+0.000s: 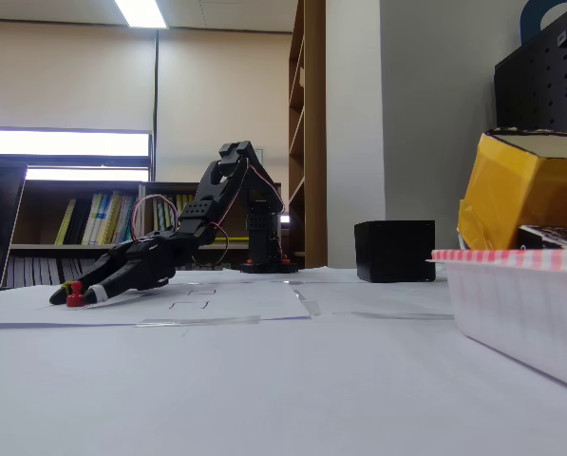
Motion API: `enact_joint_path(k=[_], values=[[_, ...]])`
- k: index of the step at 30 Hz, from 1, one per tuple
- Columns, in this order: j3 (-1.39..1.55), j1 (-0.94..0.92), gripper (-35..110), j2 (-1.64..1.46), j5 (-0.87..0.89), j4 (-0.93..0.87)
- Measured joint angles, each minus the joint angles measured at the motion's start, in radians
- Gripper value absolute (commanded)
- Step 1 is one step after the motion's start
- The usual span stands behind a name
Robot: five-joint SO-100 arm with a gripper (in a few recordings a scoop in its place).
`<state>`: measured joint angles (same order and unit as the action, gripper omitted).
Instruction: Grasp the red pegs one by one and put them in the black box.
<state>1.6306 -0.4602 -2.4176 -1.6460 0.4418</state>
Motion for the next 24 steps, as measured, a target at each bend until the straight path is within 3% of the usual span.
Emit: enact_joint_path(k=[16,24], values=[[0.023,0.0,15,0.003,0.037,-0.066],[0.025,0.0,5,0.003,0.037,-0.081]])
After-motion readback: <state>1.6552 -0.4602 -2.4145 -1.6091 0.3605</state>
